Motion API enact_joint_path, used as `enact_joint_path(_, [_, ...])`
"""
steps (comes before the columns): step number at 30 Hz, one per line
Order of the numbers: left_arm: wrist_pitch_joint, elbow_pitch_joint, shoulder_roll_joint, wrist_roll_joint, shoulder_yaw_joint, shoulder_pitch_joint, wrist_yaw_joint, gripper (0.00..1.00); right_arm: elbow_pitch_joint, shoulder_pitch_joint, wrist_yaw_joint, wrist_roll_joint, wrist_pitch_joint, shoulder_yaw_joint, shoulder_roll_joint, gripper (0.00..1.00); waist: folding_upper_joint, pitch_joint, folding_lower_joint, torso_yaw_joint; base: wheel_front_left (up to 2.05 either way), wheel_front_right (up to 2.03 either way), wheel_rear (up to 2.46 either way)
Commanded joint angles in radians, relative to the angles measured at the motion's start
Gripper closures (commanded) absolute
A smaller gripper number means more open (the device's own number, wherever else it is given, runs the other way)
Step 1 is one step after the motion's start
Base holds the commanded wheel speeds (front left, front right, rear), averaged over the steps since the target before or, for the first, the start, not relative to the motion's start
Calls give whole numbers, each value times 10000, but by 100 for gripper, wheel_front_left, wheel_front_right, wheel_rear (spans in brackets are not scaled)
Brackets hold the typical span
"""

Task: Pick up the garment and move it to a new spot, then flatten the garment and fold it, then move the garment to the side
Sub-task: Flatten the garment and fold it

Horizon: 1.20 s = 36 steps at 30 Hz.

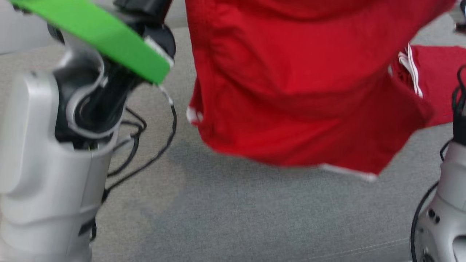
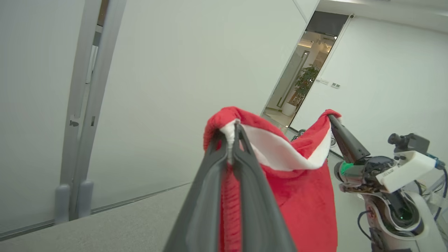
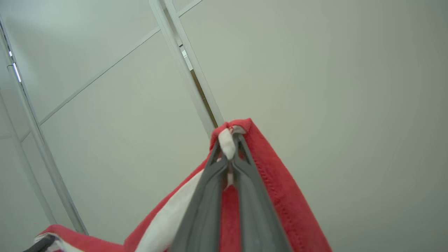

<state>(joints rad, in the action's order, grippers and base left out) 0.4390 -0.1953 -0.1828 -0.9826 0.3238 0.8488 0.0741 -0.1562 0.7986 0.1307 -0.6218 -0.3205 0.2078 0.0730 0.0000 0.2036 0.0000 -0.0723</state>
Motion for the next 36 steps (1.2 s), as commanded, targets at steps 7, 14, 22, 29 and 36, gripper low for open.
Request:
enact_joint_path(7, [-2931, 4236, 635, 2069, 141, 3727, -1273, 100, 3243, 3537, -2, 1619, 2353, 666, -218, 100, 0, 3030, 0, -577, 0, 0, 0])
enact_joint_path(14, [-5164, 6935, 846, 2058, 391, 3458, -1950, 100, 5534, 2843, -2, 1033, 4336, -424, -201, 100, 0, 3350, 0, -683, 0, 0, 0])
enact_joint_path(22, [-6563, 6660, 0, 1441, 1621, -426, -2050, 100, 5391, -1442, -2, 113, 5553, -1895, -207, 100, 0, 2647, 0, -739, 0, 0, 0])
enact_joint_path(29, [-6972, 5053, -622, 1134, 1822, -5114, -1869, 100, 3695, -5977, -12, -467, 5743, -1988, 131, 100, 0, 1219, 0, -407, 0, 0, 0])
enact_joint_path(36, [-7038, 3075, -877, 1101, 1923, -8691, -858, 100, 1511, -9991, -22, -926, 5136, -1446, 327, 100, 0, 31, 0, 124, 0, 0, 0])
